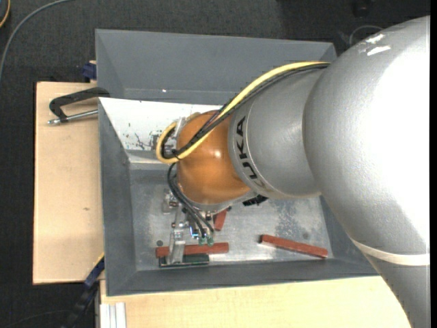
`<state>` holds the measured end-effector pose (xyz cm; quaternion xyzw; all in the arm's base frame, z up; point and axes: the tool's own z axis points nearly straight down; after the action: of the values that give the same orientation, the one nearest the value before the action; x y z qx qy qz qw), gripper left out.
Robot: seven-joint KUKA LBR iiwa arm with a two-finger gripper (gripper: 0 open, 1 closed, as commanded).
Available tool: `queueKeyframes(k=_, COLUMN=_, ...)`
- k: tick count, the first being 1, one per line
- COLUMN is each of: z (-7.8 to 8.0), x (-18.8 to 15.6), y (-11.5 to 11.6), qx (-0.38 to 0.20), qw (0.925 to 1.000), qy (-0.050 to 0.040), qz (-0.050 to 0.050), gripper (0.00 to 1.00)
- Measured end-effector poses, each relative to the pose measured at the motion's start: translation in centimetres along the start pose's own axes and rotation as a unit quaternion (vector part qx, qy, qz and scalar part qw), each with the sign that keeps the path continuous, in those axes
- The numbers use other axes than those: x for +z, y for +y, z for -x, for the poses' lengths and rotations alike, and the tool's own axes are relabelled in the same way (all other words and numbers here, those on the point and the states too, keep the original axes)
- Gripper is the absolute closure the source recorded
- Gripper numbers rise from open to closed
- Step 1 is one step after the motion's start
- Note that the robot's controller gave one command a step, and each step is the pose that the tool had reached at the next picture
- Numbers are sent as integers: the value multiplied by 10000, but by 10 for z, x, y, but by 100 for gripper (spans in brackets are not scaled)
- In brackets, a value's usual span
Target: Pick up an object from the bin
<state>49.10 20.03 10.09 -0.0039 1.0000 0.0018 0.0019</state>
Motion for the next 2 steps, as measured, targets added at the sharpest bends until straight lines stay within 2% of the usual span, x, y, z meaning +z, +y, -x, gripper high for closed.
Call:
queueKeyframes(k=1, z=1, x=-5, y=-61, qx=-215, qw=9998, qy=18, qz=-29, gripper=0)
queueKeyframes(k=2, z=2, x=32, y=-31, qx=-36, qw=10000, qy=37, qz=-11, gripper=0)
